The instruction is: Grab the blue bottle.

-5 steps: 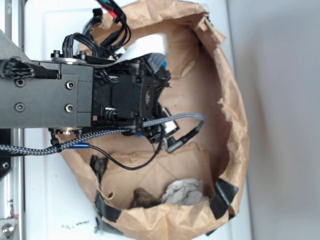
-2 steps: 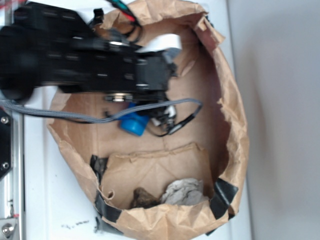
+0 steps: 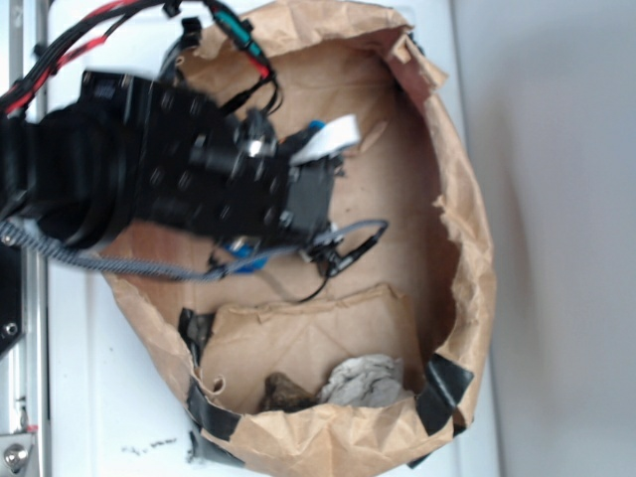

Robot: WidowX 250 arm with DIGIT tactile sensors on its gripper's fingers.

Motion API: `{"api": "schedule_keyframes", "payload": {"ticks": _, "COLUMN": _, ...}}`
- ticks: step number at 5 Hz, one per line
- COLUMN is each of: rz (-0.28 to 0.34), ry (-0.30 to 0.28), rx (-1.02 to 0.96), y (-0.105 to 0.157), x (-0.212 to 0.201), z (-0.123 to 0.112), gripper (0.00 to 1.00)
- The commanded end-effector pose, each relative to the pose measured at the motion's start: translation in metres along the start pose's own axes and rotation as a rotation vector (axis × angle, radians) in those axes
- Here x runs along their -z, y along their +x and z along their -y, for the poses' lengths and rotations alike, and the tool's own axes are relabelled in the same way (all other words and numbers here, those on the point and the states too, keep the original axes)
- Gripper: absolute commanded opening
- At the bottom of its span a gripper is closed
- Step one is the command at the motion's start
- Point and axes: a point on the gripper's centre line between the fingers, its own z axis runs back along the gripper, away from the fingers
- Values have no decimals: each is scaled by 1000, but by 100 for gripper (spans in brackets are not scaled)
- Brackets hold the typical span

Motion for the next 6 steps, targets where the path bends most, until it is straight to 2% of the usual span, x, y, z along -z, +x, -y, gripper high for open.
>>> {"api": "schedule_keyframes", "payload": {"ticks": 1, "rz": 152, "ry": 50, "rx": -7, "y": 0, "x": -20, "z": 1, "gripper": 0}}
{"api": "schedule_keyframes", "payload": {"ticks": 2, "rz": 194, "ry": 38, "rx": -30, "y": 8, "x": -34, "z": -4, "gripper": 0}}
{"api": "schedule_keyframes", "payload": {"ticks": 4, "rz": 225, "ry": -99, "rx": -15, "y": 45, "x": -93, "z": -9, "gripper": 0}}
{"api": "schedule_keyframes", "payload": {"ticks": 5, "rz": 190, "ry": -117, "rx": 13, "y": 55, "x": -109, "z": -5, "gripper": 0}}
{"api": "schedule_keyframes", "payload": {"ticks": 6, "rz": 116, "ry": -122, "rx": 50, "y": 64, "x": -122, "z": -1, "gripper": 0}}
